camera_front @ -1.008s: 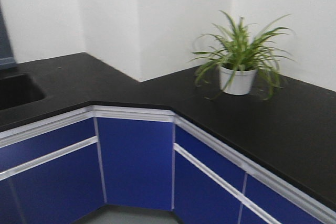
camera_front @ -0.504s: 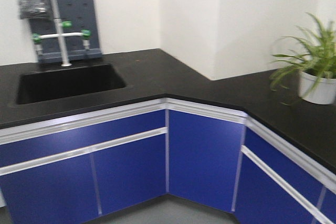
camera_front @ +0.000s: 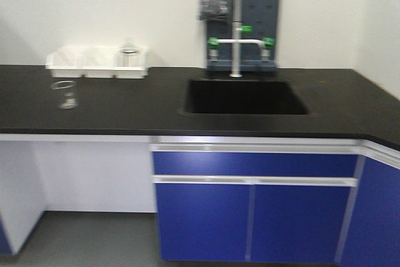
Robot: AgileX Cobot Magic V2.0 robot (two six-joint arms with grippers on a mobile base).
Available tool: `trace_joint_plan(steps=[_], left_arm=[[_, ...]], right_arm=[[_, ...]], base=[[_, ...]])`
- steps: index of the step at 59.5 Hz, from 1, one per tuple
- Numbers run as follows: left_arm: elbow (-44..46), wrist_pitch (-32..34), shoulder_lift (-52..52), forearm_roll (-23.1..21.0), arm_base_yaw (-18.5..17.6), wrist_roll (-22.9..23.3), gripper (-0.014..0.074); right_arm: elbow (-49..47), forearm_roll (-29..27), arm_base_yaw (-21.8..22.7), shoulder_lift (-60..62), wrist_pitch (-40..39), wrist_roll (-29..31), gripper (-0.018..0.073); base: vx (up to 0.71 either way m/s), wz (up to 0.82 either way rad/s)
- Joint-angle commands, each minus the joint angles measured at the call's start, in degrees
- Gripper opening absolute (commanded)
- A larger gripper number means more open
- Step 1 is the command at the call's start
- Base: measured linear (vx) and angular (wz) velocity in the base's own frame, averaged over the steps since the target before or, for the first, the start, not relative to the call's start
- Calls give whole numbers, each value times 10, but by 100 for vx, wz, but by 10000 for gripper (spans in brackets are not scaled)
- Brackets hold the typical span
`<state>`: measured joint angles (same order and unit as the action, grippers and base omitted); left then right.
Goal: Grab transparent chemical and place on left bench
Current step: 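Drive along the benches to face the three white bins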
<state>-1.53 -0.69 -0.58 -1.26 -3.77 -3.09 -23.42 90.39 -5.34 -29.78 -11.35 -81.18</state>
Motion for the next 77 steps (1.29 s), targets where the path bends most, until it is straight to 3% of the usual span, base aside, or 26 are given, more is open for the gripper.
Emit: trace_joint_plan(steps=[1, 77], left_arm=[[-9, 45, -11, 0, -1, 4, -4], [-9, 45, -11, 0, -1, 4, -4]], right_arm=[[-18, -3, 3, -2, 1, -1, -3], [-18, -3, 3, -2, 2, -1, -3]], base=[[17, 82], [27, 66]])
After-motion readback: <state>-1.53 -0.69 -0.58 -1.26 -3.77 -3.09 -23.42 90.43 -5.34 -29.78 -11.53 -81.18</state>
